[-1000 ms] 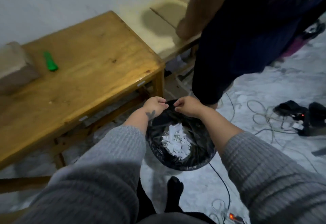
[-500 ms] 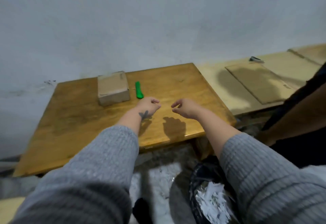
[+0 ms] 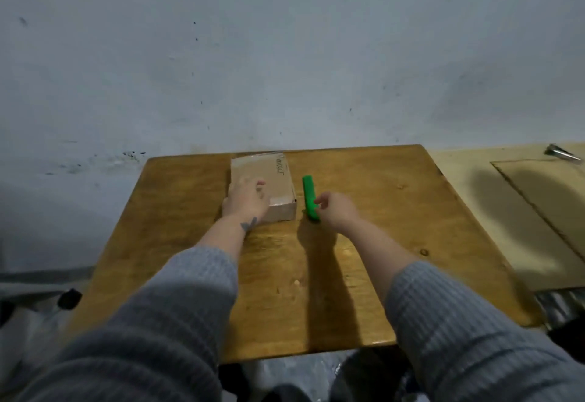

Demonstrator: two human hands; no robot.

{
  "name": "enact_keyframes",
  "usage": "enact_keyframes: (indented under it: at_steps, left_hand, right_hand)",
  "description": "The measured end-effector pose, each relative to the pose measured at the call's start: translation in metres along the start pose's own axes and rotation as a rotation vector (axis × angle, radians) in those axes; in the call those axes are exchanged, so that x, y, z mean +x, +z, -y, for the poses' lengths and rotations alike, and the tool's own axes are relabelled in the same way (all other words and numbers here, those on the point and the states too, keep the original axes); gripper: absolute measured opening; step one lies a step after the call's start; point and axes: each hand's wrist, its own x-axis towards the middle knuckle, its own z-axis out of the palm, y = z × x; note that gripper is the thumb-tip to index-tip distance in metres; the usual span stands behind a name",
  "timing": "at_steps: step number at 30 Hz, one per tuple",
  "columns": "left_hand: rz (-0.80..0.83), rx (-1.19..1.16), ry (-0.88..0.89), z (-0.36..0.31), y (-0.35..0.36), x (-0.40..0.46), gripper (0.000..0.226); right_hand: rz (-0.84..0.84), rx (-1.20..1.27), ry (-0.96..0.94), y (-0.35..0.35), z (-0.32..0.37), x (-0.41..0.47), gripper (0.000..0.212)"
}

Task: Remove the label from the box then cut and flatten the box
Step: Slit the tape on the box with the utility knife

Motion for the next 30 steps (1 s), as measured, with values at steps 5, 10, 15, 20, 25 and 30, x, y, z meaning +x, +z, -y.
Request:
enact_keyframes:
  at_steps: [5,10,15,20,25,30]
  left_hand:
    - [-0.067,0.061,-0.016,0.020,0.011,0.027,0.051]
    - [-0.038,0.103,-0.088,0.024,0.022,0.043,0.069]
    - [0.004,0.263,-0.084,0.030,0.030,0.051,0.074]
    - [0.005,0.386,-0.089,0.032,0.035,0.055,0.082]
    - [-0.005,0.387,-0.102,0.030,0.035,0.056,0.081]
    - [-0.013,0.373,-0.099,0.028,0.033,0.053,0.077]
  right_hand:
    - [-0.095,-0.065,0.001,0.032,0.003,0.035,0.041]
    - [-0.107,-0.111,0.037,0.047,0.004,0.066,0.052]
    - [-0.073,-0.110,0.024,0.027,0.012,0.100,0.040]
    - [0.064,0.416,0.207,-0.015,0.030,0.131,0.039]
    - [0.269,0.774,0.193,-0.040,0.056,0.141,0.037]
    - [0.535,0.812,0.052,-0.049,0.073,0.138,0.054]
